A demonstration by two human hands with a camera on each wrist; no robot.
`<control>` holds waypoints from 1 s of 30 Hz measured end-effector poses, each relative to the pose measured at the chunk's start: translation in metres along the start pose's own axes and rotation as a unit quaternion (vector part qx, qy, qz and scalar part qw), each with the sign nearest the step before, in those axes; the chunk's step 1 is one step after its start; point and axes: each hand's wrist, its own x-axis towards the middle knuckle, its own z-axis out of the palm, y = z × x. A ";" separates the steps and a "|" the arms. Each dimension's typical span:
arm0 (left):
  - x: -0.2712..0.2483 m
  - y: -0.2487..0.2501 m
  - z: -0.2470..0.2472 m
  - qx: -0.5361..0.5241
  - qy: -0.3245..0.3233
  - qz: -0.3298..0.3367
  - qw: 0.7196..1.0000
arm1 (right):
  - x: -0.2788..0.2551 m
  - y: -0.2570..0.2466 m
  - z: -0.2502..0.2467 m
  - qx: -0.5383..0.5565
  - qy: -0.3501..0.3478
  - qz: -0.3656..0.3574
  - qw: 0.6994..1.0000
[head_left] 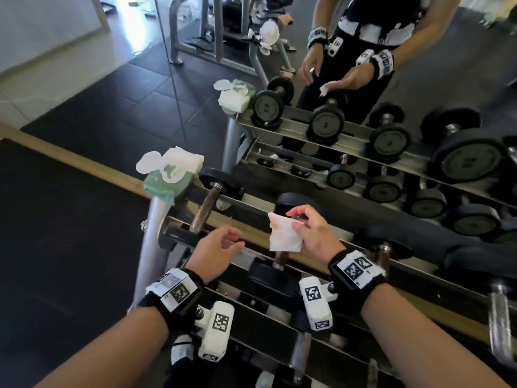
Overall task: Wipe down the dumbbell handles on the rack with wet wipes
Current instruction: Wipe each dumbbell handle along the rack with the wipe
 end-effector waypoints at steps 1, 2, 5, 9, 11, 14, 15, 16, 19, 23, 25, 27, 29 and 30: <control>-0.005 0.001 0.012 -0.007 -0.013 -0.014 1.000 | -0.002 0.005 -0.008 -0.011 -0.011 -0.003 1.000; -0.010 0.002 0.024 -0.011 -0.022 -0.028 0.999 | -0.002 0.010 -0.015 -0.024 -0.022 -0.004 0.999; -0.020 0.000 0.051 -0.023 -0.022 -0.058 0.998 | 0.003 0.018 -0.031 -0.085 -0.047 -0.025 0.995; -0.023 0.001 0.068 -0.026 -0.010 -0.076 0.997 | 0.022 0.016 -0.040 -0.161 -0.053 -0.065 0.983; -0.020 0.000 0.070 -0.023 -0.012 -0.090 0.996 | 0.032 0.016 -0.041 -0.192 -0.044 -0.086 0.977; -0.016 -0.006 0.071 -0.022 -0.014 -0.102 0.994 | 0.039 0.020 -0.040 -0.265 -0.075 -0.137 0.952; -0.015 -0.008 0.072 -0.024 -0.012 -0.106 0.994 | 0.039 0.023 -0.038 -0.292 -0.096 -0.155 0.939; -0.014 -0.009 0.073 -0.028 -0.010 -0.109 0.994 | 0.037 0.026 -0.036 -0.314 -0.120 -0.164 0.927; -0.014 -0.011 0.076 -0.039 -0.004 -0.117 0.992 | 0.029 0.034 -0.030 -0.361 -0.189 -0.151 0.901; -0.016 -0.012 0.079 -0.046 0.005 -0.120 0.992 | 0.019 0.031 -0.024 -0.354 -0.225 -0.158 0.894; -0.016 -0.012 0.079 -0.053 0.007 -0.122 0.991 | 0.026 0.020 -0.023 -0.304 -0.202 -0.155 0.918; -0.017 -0.012 0.080 -0.059 0.009 -0.122 0.991 | 0.042 0.005 -0.025 -0.287 -0.150 -0.172 0.930; -0.017 -0.013 0.080 -0.066 0.009 -0.122 0.990 | 0.057 -0.007 -0.027 -0.288 -0.120 -0.197 0.929; -0.017 -0.014 0.081 -0.070 0.009 -0.124 0.990 | 0.062 -0.010 -0.028 -0.288 -0.115 -0.206 0.928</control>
